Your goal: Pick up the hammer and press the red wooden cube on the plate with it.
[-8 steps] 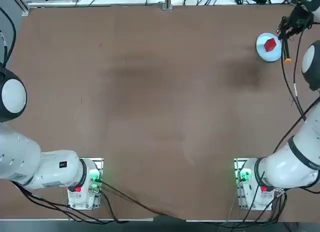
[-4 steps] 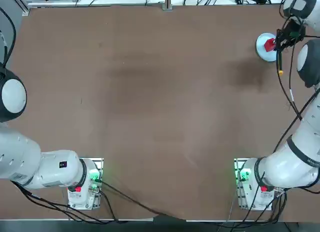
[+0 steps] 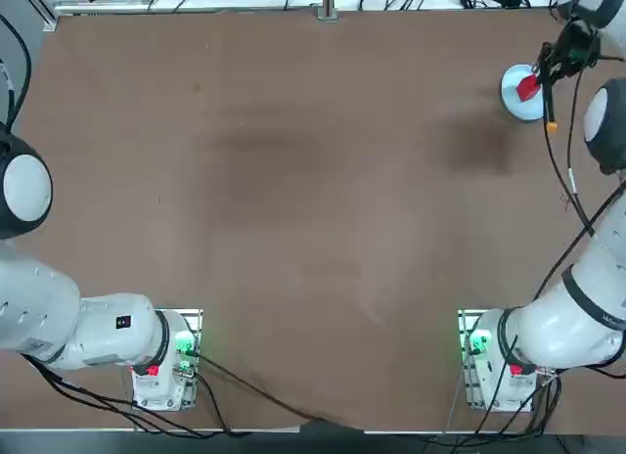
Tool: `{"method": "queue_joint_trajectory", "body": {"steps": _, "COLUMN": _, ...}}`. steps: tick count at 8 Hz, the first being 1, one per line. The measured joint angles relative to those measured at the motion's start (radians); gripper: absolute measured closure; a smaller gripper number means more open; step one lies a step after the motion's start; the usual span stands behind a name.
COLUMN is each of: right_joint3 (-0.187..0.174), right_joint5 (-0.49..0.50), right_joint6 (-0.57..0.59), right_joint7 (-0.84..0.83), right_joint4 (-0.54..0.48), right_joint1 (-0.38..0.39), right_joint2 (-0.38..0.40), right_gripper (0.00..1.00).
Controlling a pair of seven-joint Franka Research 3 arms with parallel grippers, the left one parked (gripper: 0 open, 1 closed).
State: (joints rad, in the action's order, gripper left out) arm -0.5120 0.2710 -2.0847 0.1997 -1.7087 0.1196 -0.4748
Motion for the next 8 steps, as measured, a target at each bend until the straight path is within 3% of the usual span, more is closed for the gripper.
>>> {"method": "queue_joint_trajectory", "body": {"steps": 3, "right_joint3": 0.0, "right_joint5": -0.023, "right_joint6": 0.03, "right_joint7": 0.0, "right_joint4": 0.005, "right_joint1": -0.002, "right_joint2": 0.015, "right_gripper": 0.78}}
{"method": "queue_joint_trajectory", "body": {"steps": 8, "right_joint3": 0.026, "right_joint5": 0.0, "right_joint6": -0.118, "right_joint7": 0.0, "right_joint4": -0.041, "right_joint1": 0.002, "right_joint2": -0.083, "right_gripper": 0.78}}
